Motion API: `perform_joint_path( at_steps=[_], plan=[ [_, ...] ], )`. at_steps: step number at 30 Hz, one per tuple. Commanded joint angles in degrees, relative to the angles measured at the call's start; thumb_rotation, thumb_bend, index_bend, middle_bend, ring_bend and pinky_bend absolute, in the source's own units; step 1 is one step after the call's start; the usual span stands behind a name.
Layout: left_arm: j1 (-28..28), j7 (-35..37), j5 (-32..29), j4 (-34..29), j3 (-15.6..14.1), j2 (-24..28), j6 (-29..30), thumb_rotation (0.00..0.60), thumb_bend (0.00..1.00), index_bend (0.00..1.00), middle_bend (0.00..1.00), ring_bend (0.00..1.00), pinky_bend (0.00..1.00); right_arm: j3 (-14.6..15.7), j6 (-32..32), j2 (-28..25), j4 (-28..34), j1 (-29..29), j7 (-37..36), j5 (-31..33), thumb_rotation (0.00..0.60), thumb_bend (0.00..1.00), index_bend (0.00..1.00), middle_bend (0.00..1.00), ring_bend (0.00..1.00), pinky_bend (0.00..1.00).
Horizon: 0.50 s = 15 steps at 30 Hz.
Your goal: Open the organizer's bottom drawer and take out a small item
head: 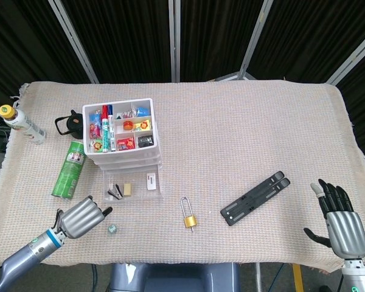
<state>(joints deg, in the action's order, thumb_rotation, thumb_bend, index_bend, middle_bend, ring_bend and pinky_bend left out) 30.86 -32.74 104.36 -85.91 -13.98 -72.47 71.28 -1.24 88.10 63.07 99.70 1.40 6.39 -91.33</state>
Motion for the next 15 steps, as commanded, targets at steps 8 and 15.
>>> perform_joint_path(
  at_steps=[8,15],
  plan=[
    [-7.77,0.73,-3.25,1.33,4.05,-2.29,11.69,0.6,0.09,0.26,0.81,0.8,0.67,0.11,-0.08,0.22,-0.09,-0.02,0.47,-0.09,0.6,0.0,0.0,0.0,0.0,0.0],
    [-15.21,5.35,-5.65,1.3,7.1,-6.22,23.47,0.6,0.06,0.02,0.21,0.32,0.26,0.31,-0.36,0.64,-0.25,0.05,1.5,-0.27,0.6,0.0,0.0,0.0,0.0,0.0]
  ],
)
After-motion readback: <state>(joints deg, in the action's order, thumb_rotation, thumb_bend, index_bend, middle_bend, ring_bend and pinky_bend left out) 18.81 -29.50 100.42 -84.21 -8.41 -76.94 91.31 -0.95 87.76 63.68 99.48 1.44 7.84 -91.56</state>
